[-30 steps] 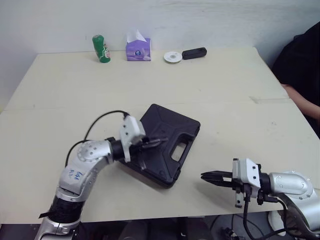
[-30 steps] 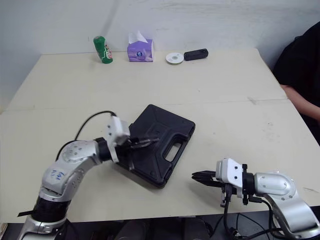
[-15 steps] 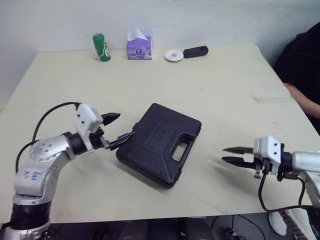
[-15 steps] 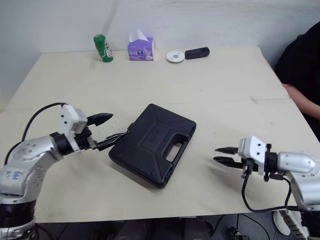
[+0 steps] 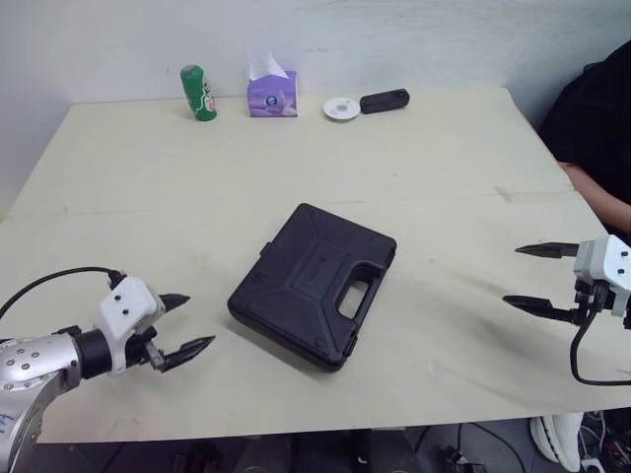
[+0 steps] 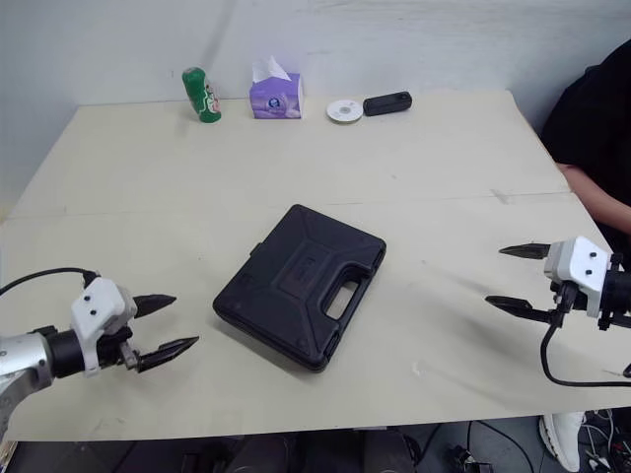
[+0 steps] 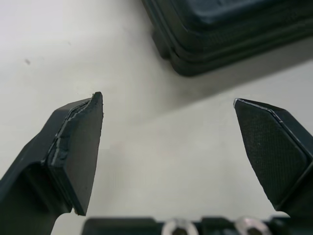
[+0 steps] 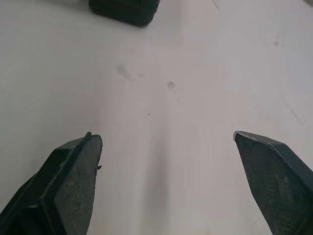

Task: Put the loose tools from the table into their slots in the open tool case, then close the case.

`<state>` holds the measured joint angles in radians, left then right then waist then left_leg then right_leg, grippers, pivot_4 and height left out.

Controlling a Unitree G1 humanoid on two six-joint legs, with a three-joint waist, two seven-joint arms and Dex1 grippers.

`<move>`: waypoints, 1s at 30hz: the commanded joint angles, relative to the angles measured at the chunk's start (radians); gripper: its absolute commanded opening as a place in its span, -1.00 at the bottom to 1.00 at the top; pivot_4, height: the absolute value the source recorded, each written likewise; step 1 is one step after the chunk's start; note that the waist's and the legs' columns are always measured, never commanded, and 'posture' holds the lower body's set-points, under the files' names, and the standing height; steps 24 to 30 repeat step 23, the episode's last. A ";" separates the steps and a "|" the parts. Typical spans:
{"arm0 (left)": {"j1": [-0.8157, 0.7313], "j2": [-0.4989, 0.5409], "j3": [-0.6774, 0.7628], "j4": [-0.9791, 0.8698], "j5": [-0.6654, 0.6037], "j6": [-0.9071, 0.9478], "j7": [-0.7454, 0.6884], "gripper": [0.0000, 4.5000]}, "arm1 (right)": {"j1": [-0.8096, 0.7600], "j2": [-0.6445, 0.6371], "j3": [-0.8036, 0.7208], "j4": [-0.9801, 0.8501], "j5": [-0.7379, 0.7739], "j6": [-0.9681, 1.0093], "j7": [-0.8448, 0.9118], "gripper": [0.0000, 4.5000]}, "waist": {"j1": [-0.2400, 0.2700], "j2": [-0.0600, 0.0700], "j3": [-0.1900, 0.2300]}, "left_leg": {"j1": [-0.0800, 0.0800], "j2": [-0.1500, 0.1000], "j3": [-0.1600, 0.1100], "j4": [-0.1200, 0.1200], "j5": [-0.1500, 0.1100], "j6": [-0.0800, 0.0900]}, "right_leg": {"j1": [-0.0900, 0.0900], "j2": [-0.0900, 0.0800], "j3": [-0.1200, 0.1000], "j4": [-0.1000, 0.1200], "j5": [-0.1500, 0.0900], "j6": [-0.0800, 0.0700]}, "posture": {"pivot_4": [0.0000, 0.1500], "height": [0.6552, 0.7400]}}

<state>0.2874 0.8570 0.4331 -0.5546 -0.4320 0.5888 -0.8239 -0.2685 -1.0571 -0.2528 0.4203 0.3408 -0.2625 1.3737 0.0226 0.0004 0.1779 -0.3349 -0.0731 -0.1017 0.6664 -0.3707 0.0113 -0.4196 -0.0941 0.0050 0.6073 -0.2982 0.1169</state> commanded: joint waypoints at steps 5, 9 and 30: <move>-0.033 0.010 0.035 0.026 0.064 -0.064 0.043 1.00 | -0.053 -0.027 -0.017 0.069 -0.026 -0.065 -0.003 0.98 | 0.001 0.001 0.000 | 0.000 0.000 0.000 0.000 0.000 0.000 | 0.000 0.000 -0.001 0.000 0.000 0.000 | 1.00 1.00; -0.026 0.024 0.050 0.030 0.075 -0.069 0.028 1.00 | -0.058 -0.034 -0.007 0.077 -0.042 -0.076 0.005 0.98 | 0.000 0.001 0.000 | 0.000 0.000 0.000 0.000 0.000 0.000 | 0.000 0.000 0.000 -0.001 0.000 0.000 | 1.00 1.00; -0.035 0.029 0.061 0.037 0.050 -0.071 -0.017 1.00 | -0.114 -0.012 0.021 0.051 -0.047 -0.030 0.002 0.98 | -0.002 0.004 0.001 | 0.000 0.000 0.001 0.000 0.000 0.000 | 0.000 0.000 0.000 0.000 0.000 0.000 | 1.00 1.00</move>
